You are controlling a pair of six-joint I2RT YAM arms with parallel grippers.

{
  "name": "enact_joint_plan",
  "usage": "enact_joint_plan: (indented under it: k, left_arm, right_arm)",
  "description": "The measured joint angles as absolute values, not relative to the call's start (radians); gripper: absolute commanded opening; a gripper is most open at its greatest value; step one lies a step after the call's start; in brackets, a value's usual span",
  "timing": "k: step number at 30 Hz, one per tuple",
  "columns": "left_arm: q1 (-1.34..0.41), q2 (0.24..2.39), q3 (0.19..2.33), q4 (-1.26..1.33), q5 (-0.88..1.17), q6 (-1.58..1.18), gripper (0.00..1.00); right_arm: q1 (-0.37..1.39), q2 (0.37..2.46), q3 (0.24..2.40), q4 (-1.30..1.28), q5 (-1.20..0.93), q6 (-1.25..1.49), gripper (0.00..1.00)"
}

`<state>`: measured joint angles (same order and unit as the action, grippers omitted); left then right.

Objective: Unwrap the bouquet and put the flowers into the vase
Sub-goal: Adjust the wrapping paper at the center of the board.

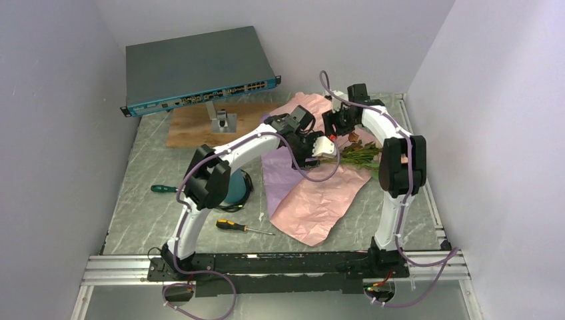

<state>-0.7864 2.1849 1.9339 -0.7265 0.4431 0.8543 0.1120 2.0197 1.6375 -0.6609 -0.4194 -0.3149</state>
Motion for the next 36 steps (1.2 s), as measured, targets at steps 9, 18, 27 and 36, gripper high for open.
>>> enact_joint_plan:
  k: [9, 18, 27, 36]
  left_arm:
    - [-0.787, 2.304, 1.993, -0.698, 0.433, 0.965, 0.76]
    - [-0.787, 2.383, 2.078, -0.658, 0.422, 1.031, 0.61]
    - [-0.787, 2.444, 2.098, -0.667, 0.424, 1.073, 0.43]
    - [-0.81, 2.416, 2.04, -0.677, 0.478, 1.08, 0.34]
  right_arm:
    - [0.112, 2.16, 1.644, -0.691, -0.344, -0.345, 0.54]
    - [0.074, 2.145, 1.612, -0.702, -0.327, -0.455, 0.54]
    - [0.014, 2.157, 1.643, -0.77, -0.327, -0.583, 0.54]
    - [0.029, 2.249, 1.799, -0.862, -0.328, -0.611, 0.54]
